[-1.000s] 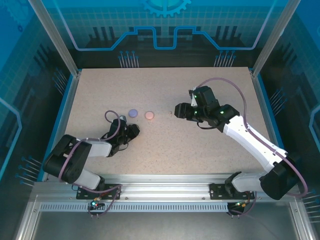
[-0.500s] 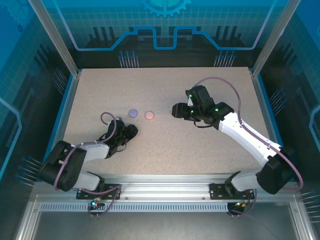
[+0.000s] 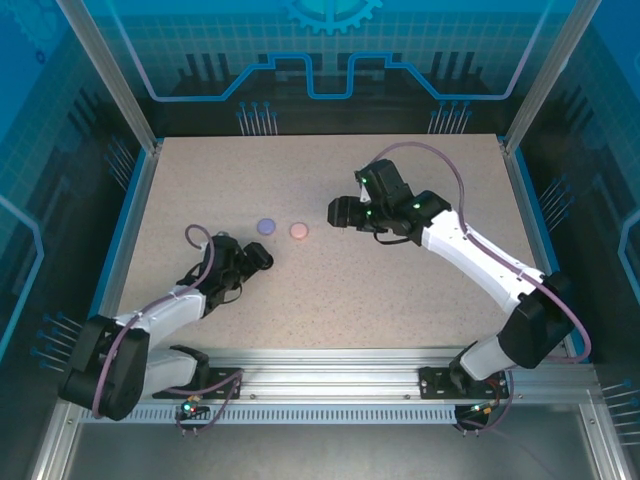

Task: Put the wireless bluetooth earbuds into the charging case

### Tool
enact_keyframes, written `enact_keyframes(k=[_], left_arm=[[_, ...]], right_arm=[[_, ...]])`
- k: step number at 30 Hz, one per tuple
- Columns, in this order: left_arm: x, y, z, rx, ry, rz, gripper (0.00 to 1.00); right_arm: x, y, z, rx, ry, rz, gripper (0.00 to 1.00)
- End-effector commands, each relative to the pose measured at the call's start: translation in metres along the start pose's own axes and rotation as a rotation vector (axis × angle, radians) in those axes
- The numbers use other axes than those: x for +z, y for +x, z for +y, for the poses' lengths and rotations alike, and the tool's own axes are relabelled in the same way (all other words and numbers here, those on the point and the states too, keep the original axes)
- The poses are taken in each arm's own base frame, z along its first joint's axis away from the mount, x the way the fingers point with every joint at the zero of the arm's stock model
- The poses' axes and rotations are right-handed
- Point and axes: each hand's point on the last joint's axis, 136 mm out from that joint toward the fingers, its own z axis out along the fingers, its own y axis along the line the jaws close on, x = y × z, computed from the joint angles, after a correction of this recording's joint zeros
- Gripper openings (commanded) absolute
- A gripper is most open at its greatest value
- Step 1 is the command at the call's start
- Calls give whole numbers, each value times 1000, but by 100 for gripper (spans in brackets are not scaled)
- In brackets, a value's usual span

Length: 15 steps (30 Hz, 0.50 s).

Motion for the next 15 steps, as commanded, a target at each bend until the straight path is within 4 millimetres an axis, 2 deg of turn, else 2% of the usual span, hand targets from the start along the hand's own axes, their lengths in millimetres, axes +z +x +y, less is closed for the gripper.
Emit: enact_keyframes(k=[1, 5, 10, 15], left_arm=[[-11, -13, -4, 13, -22, -10, 86], [-22, -27, -11, 30, -20, -37, 98], [-31, -47, -26, 75, -2, -68, 99], [-34, -68, -39, 117, 8, -102, 99]], right_arm=[[6, -2, 8, -19, 13, 15, 72], [23, -3, 10, -14, 52, 42, 75], [58, 0, 8, -1, 134, 106, 80], [104, 11, 4, 17, 240, 191, 81]])
